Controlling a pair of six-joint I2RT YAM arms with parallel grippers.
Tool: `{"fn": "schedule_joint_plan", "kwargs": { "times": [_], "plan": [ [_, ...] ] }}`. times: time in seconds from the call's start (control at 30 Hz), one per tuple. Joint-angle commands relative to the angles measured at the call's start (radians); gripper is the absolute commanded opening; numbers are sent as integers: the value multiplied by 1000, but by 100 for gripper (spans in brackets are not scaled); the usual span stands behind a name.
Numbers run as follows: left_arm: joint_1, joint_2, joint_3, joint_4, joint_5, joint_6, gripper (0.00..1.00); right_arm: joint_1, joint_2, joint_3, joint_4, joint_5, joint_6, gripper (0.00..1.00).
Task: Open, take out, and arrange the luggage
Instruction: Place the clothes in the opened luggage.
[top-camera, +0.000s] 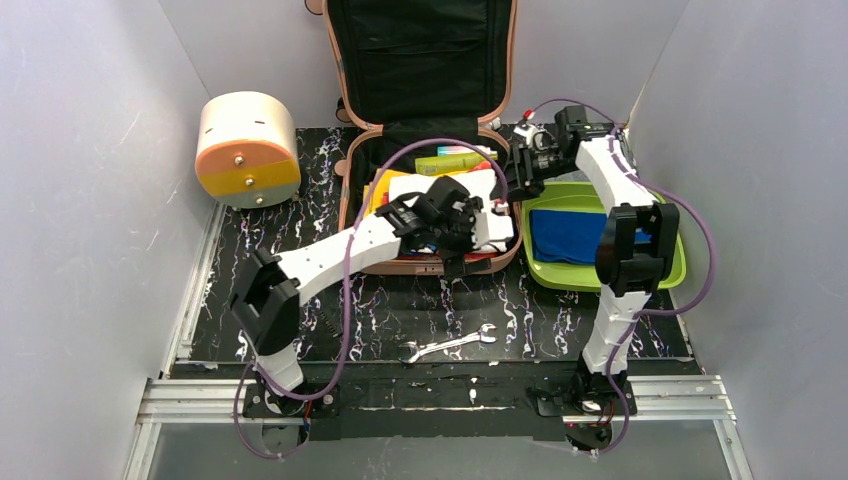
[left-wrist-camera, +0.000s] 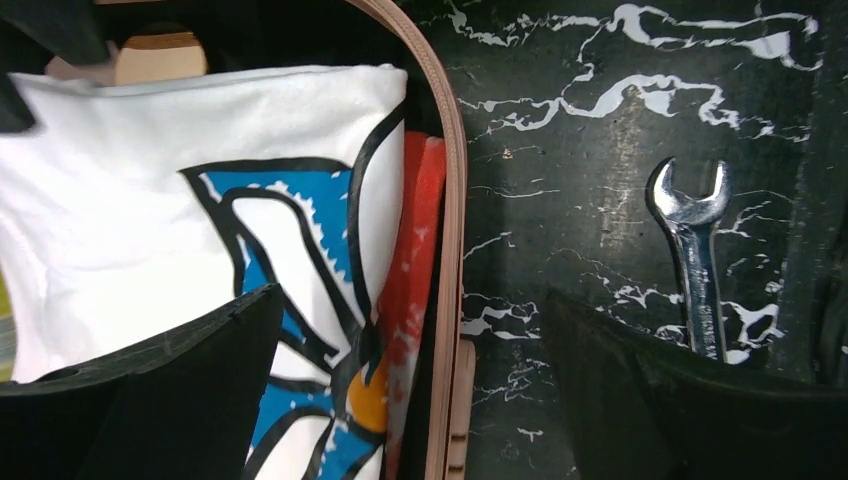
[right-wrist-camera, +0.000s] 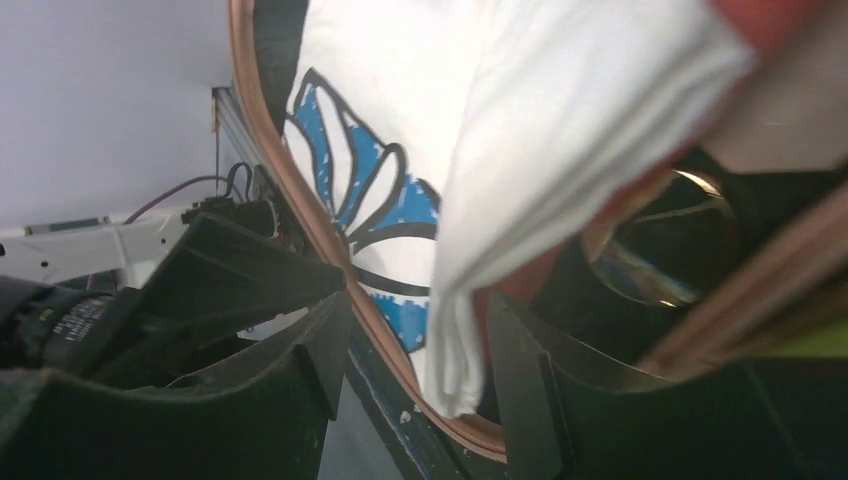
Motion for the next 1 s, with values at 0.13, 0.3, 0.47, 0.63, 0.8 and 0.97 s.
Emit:
{"fn": "schedule_joint_plan", "kwargs": {
  "times": [0.13,0.3,0.47,0.63,0.8,0.97],
  "plan": [
    [-56,140,127,58,-209,72,99,-177,2,97,-169,8,-148,62],
    [-56,150,155,60,-189,81,99,-247,-38,64,-213,-50,-213,62],
    [-57,81,206,-49,-82,85,99,-277,-74,5,-212,-84,-247,62],
    [-53,58,237,-56,-160,145,99,-293,-89,-63,-180,-140,-250,62],
    [-51,82,206,-62,-167,233,99,-302,-98,-113,-156,-148,-252,62],
    [-52,134,179,-73,-179,255,99,-313,-115,-118,-162,-157,-258,62]
  ]
}}
